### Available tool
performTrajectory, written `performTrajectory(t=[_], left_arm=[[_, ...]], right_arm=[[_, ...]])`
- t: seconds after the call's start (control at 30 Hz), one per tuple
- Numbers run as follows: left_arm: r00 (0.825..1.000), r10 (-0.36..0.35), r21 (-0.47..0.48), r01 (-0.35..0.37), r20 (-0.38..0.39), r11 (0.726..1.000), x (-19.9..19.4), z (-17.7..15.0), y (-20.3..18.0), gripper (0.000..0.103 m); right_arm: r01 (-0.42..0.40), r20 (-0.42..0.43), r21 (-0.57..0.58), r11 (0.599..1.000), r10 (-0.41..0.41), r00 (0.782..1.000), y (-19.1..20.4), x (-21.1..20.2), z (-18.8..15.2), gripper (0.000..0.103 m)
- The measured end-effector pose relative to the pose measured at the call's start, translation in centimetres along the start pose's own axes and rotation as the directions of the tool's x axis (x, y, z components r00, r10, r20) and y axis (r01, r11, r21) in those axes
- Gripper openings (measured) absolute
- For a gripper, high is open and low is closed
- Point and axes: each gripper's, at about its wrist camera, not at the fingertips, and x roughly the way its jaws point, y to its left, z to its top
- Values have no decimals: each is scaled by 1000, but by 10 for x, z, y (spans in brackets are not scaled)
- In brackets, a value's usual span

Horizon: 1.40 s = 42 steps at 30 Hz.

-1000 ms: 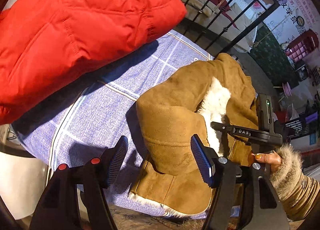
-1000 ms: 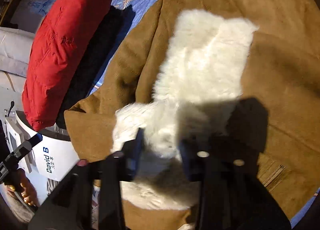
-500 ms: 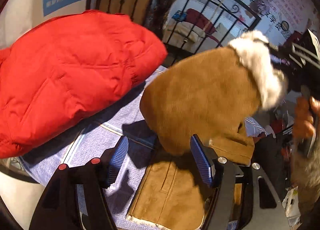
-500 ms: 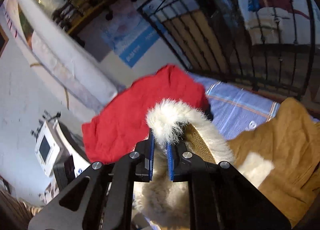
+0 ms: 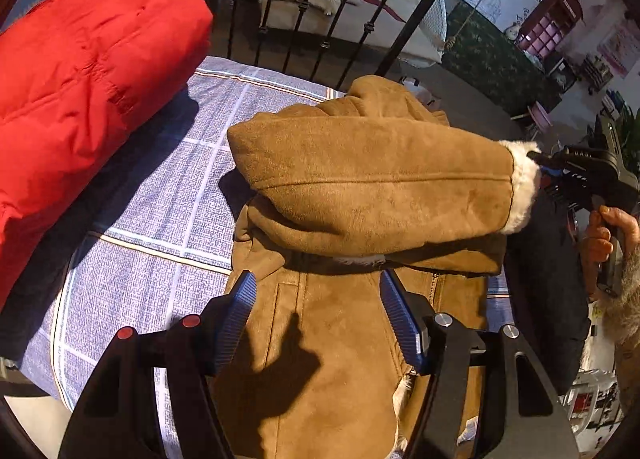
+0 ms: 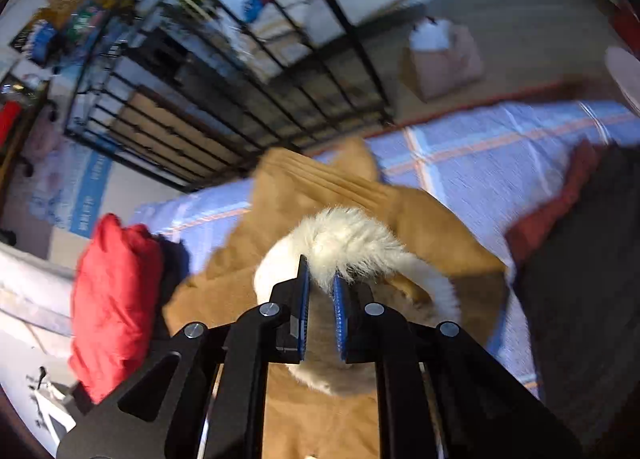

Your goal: Fold large clothes

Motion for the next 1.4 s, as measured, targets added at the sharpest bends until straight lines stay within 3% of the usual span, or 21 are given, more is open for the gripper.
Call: performTrajectory(t=[0.13,0.27,0.33,0.47,0.57,0.63,0.7,0.77,0.9,0.93,1.03,1.13,1.2,1.23,1.3,1.33,1.37,1.4], left_arm=[[999,42,8,-42,8,999,15,27,4,62],[1000,12,-117,-12,5,993,28,69,37,63],[1000,-16,-177,12,-26,984,42,94,53,63],[997,26,-209,-41,-76,977,78,127,70,63],[981,-35,-274,-20,-192,961,118,140,80,62],[972,-19,-212,-32,-235,977,132,142,69,59],[967,33,-128,-67,-252,989,135,145,57,43],[963,28,-112,-60,-269,992,134,152,55,27],[960,127,-128,-163,-251,978,130,181,68,21],[955,140,-131,-178,-260,975,134,187,68,21],[933,224,-102,-261,-282,960,154,191,62,21],[911,266,-140,-322,-314,936,171,189,64,22],[902,291,-99,-337,-319,936,175,190,63,25],[899,307,-68,-343,-314,937,174,190,60,28],[908,306,-43,-331,-286,943,165,190,60,33],[914,308,-40,-329,-263,943,156,189,62,42],[921,320,-41,-337,-224,941,144,188,65,58],[927,330,-47,-343,-177,938,134,188,67,65]], right_arm=[[19,-28,66,998,-17,999,-28,16,-21,11],[49,-34,39,998,-47,998,-40,19,-33,11],[49,-35,44,998,-47,998,-44,20,-37,11],[42,-32,63,997,-40,999,-53,18,-48,11],[43,-35,70,997,-41,999,-51,14,-53,11],[41,-39,79,996,-38,999,-50,9,-56,11],[43,-42,89,995,-39,998,-49,3,-58,11],[56,-44,88,995,-52,998,-44,-6,-59,11],[-36,-57,74,997,41,998,-35,-12,-63,11],[-33,-67,67,997,38,997,-32,-7,-63,11],[71,-101,10,997,-70,992,-22,16,-59,11],[174,-104,1,985,-173,979,-27,44,-47,11],[273,-100,-29,962,-274,956,-34,64,-39,11],[273,-118,-17,962,-273,955,-42,76,-35,11],[268,-144,11,963,-264,954,-51,91,-32,11],[274,-148,5,962,-270,951,-52,95,-31,11],[283,-147,-15,959,-282,948,-50,98,-30,12],[288,-146,-27,957,-289,946,-48,98,-30,13]])
